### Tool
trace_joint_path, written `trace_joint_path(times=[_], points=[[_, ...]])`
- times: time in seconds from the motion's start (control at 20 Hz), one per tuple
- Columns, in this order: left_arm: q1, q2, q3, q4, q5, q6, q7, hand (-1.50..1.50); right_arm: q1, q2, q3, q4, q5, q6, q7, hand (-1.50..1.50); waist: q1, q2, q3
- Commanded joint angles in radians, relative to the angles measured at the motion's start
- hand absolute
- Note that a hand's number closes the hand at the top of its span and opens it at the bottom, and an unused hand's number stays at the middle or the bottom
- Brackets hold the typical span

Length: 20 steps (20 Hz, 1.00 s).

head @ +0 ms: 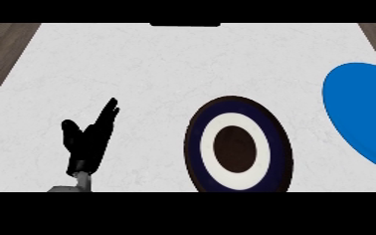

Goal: Pick the tomato from the plate and place it in the plate

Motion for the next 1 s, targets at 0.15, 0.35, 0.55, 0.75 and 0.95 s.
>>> trace_joint_path(times=[0.15, 0.35, 0.55, 0.75, 0.95], points=[[-0.027, -0.028, -0.026, 0.043, -0.028, 0.014, 0.047, 0.0, -0.288, -0.11, -0.04, 0.487, -0.006, 0.011, -0.192, 1.5, 0.008, 0.009, -0.006], [-0.008, -0.018, -0.023, 0.034, -0.021, -0.006, 0.012, 0.0, -0.246, -0.22, 0.043, 0.612, 0.13, 0.073, -0.027, -1.5, 0.034, 0.022, -0.006], [-0.051, -0.002, -0.002, 0.046, -0.007, -0.018, 0.055, 0.0, -0.35, -0.24, 0.076, 0.795, 0.142, 0.181, -0.076, -1.5, 0.032, 0.021, -0.003], [-0.022, 0.008, 0.011, 0.018, 0.015, -0.036, 0.058, 0.0, -0.389, -0.185, 0.038, 0.915, 0.104, 0.192, -0.274, -1.5, 0.035, 0.021, -0.001], [-0.038, -0.041, -0.007, 0.085, -0.026, 0.005, -0.007, 0.0, -0.453, -0.185, -0.04, 0.942, 0.016, 0.258, -0.376, -1.5, 0.017, 0.019, -0.002]])
